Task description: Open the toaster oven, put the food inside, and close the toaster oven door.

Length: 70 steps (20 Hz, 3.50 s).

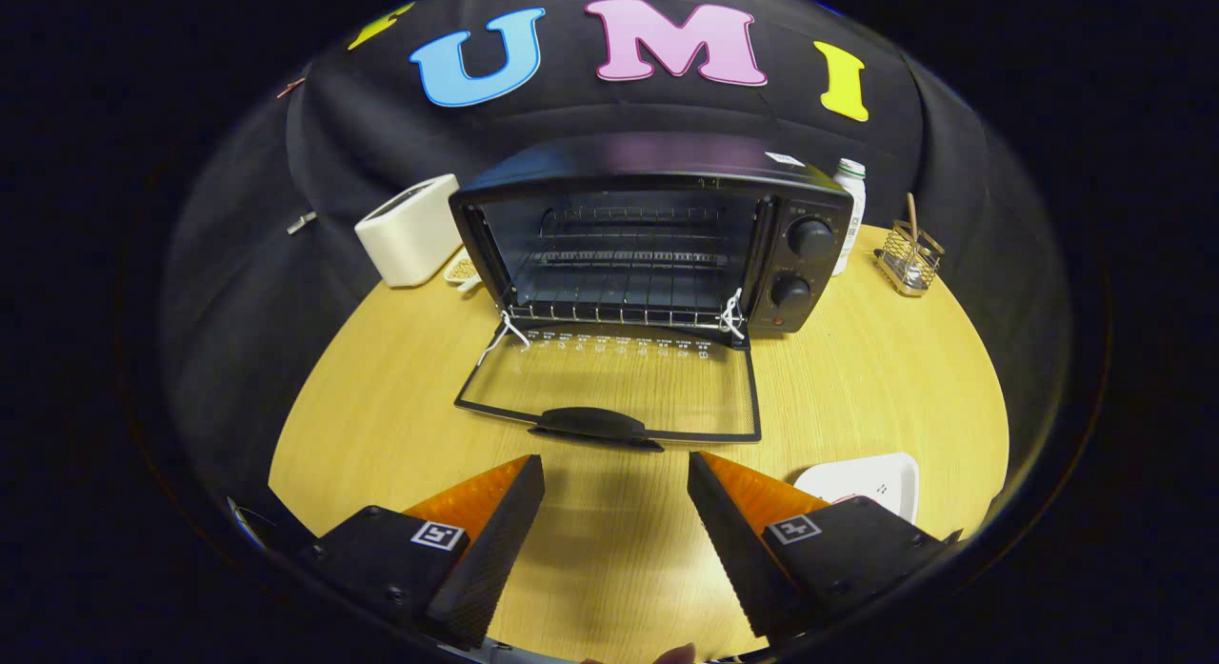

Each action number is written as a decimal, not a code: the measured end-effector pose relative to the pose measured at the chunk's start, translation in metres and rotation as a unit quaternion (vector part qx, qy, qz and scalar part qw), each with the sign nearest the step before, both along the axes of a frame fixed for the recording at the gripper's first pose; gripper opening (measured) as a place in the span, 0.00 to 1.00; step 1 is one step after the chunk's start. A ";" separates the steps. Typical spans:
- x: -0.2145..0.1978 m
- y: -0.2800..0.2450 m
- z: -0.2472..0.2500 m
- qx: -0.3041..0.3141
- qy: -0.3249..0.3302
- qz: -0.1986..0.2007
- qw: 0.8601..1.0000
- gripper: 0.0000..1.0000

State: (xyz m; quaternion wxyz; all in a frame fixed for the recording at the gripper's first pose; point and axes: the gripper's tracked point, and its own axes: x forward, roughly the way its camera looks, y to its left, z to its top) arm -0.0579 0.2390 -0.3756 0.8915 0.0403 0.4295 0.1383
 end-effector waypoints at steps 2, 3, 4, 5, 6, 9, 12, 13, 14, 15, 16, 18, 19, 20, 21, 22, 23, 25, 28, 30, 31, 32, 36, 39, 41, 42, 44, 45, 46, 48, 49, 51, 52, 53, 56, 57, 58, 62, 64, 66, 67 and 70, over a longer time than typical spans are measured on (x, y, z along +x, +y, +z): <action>0.000 -0.014 0.017 0.014 -0.005 0.012 1.000 0.99; -0.001 -0.025 0.022 0.015 -0.004 0.017 1.000 0.99; -0.002 -0.036 0.026 0.013 -0.004 0.023 1.000 0.99; -0.003 -0.050 0.028 0.010 -0.004 0.025 1.000 0.99; -0.004 -0.063 0.031 0.011 -0.004 0.025 1.000 1.00; -0.011 -0.106 0.031 0.009 0.013 0.016 1.000 0.99; -0.020 -0.149 0.019 -0.003 0.048 0.012 0.999 1.00; -0.022 -0.164 0.015 -0.011 0.057 0.012 0.998 0.99; -0.021 -0.178 0.011 -0.016 0.065 0.012 0.998 1.00; -0.020 -0.191 0.005 -0.020 0.073 0.011 0.997 1.00; -0.018 -0.205 -0.001 -0.022 0.083 0.007 0.996 1.00; -0.018 -0.232 -0.019 -0.028 0.111 0.001 0.993 1.00; -0.020 -0.246 -0.031 -0.032 0.131 -0.002 0.991 1.00; -0.024 -0.256 -0.042 -0.031 0.157 -0.001 0.987 1.00; -0.031 -0.265 -0.054 -0.028 0.184 -0.002 0.982 1.00; -0.034 -0.271 -0.065 -0.026 0.207 -0.008 0.978 1.00; -0.038 -0.276 -0.076 -0.024 0.227 -0.018 0.973 1.00; -0.043 -0.281 -0.095 -0.022 0.258 -0.026 0.966 1.00; -0.047 -0.278 -0.115 -0.027 0.287 -0.019 0.957 0.92; -0.043 -0.278 -0.117 -0.037 0.290 -0.019 0.956 0.78; -0.040 -0.277 -0.124 -0.036 0.292 -0.024 0.955 0.68; -0.040 -0.280 -0.125 -0.044 0.300 -0.029 0.953 0.62; -0.040 -0.284 -0.124 -0.060 0.315 -0.006 0.947 0.31; -0.049 -0.280 -0.124 -0.003 0.344 -0.029 0.939 0.09; -0.050 -0.276 -0.125 0.045 0.346 -0.052 0.936 0.05; -0.050 -0.275 -0.123 0.070 0.344 -0.066 0.934 0.05; -0.052 -0.271 -0.118 0.129 0.346 -0.091 0.925 0.05; -0.052 -0.269 -0.117 0.152 0.348 -0.101 0.920 0.05; -0.052 -0.268 -0.115 0.167 0.346 -0.107 0.917 0.05; -0.052 -0.265 -0.108 0.191 0.338 -0.114 0.915 0.05; -0.053 -0.262 -0.102 0.204 0.336 -0.117 0.912 0.05; -0.052 -0.253 -0.089 0.231 0.331 -0.124 0.906 0.05; -0.050 -0.248 -0.082 0.242 0.328 -0.128 0.904 0.05; -0.048 -0.244 -0.076 0.252 0.325 -0.131 0.902 0.05; -0.048 -0.225 -0.058 0.264 0.317 -0.140 0.900 0.05; -0.047 -0.215 -0.052 0.266 0.315 -0.144 0.899 0.05; -0.047 -0.206 -0.047 0.271 0.314 -0.147 0.898 0.05; -0.048 -0.157 -0.031 0.295 0.320 -0.167 0.885 0.05; -0.040 -0.134 -0.030 0.300 0.312 -0.184 0.883 0.05; -0.028 -0.115 -0.029 0.309 0.299 -0.219 0.876 0.05; -0.021 -0.105 -0.029 0.315 0.294 -0.240 0.870 0.05; 0.001 -0.078 -0.031 0.331 0.278 -0.305 0.849 0.05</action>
